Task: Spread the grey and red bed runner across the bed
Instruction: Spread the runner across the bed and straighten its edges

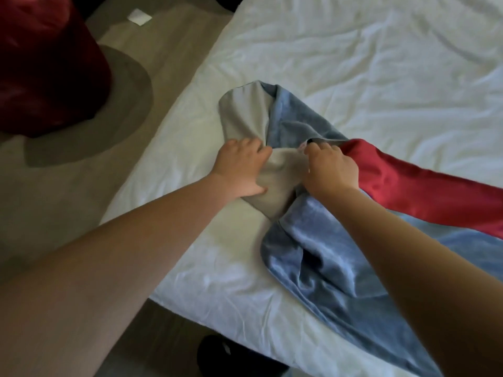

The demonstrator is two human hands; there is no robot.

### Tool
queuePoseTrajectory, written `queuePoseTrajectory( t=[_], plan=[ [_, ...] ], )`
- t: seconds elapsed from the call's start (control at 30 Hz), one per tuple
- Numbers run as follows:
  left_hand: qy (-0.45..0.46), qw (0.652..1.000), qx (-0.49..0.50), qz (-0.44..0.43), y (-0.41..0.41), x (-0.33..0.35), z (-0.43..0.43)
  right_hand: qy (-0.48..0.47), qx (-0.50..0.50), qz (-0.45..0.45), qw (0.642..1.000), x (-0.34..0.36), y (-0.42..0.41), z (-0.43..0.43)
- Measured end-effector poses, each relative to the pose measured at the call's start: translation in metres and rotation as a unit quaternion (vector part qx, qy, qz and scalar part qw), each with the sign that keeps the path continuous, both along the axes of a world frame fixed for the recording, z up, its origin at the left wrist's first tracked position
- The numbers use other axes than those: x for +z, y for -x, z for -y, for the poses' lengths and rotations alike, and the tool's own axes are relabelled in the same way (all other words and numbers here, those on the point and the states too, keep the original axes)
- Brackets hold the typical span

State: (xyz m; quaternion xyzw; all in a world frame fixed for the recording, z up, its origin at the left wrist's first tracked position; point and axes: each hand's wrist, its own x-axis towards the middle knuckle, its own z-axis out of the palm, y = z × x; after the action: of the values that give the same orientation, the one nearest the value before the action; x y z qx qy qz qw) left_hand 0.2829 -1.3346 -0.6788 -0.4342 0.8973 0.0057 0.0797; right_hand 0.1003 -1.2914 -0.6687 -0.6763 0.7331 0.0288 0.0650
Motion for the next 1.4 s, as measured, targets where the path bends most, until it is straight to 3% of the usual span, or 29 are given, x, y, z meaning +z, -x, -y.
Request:
queuePoseTrajectory(
  t=[0.2, 0.33, 0.43, 0.53, 0.6, 0.67, 0.73, 0.87, 0.93, 1.03, 1.1, 1.2, 1.3, 1.4],
  plan=[
    [-0.051, 0.997, 0.054, 0.032, 0.016, -0.022, 0.037, 0.001, -0.041, 0.027, 0.999, -0.029, 0.027, 0.043],
    [-0.060, 0.996, -0.010, 0.065, 0.026, -0.028, 0.063, -0.010, -0.117, 0.081, 0.990, -0.039, 0.046, 0.075],
    [-0.037, 0.993, -0.064, 0.089, 0.026, -0.024, 0.082, -0.097, -0.134, 0.051, 0.985, -0.040, 0.061, 0.098],
    [0.000, 0.989, -0.072, 0.129, 0.024, -0.011, 0.107, -0.123, -0.158, 0.048, 0.979, -0.032, 0.078, 0.120],
    [0.018, 0.988, -0.041, 0.149, 0.019, -0.001, 0.131, -0.114, -0.207, 0.130, 0.963, -0.023, 0.092, 0.135],
    [0.056, 0.986, -0.001, 0.156, 0.011, 0.011, 0.160, -0.092, -0.240, 0.274, 0.927, -0.009, 0.103, 0.152],
    [0.100, 0.984, 0.049, 0.140, 0.001, 0.024, 0.188, -0.042, -0.218, 0.347, 0.911, 0.000, 0.106, 0.166],
    [0.079, 0.974, 0.145, 0.152, 0.005, 0.039, 0.207, -0.024, -0.174, 0.352, 0.919, -0.001, 0.093, 0.177],
    [0.051, 0.979, 0.147, 0.131, 0.017, 0.036, 0.194, -0.055, -0.185, 0.345, 0.918, -0.012, 0.089, 0.175],
    [0.058, 0.996, 0.073, -0.001, 0.038, 0.023, 0.157, -0.046, -0.210, 0.317, 0.924, -0.027, 0.087, 0.159],
    [0.057, 0.997, -0.022, -0.048, 0.048, 0.012, 0.132, -0.008, -0.177, 0.300, 0.937, -0.029, 0.084, 0.142],
    [0.025, 0.991, -0.129, 0.022, 0.038, -0.002, 0.106, -0.012, -0.033, 0.309, 0.950, -0.027, 0.077, 0.116],
    [0.011, 0.991, -0.093, 0.096, 0.010, -0.005, 0.109, -0.047, 0.097, 0.287, 0.952, -0.021, 0.058, 0.098],
    [0.027, 0.994, -0.047, 0.090, -0.004, -0.003, 0.121, -0.099, 0.128, 0.198, 0.967, -0.030, 0.036, 0.097]
  ],
)
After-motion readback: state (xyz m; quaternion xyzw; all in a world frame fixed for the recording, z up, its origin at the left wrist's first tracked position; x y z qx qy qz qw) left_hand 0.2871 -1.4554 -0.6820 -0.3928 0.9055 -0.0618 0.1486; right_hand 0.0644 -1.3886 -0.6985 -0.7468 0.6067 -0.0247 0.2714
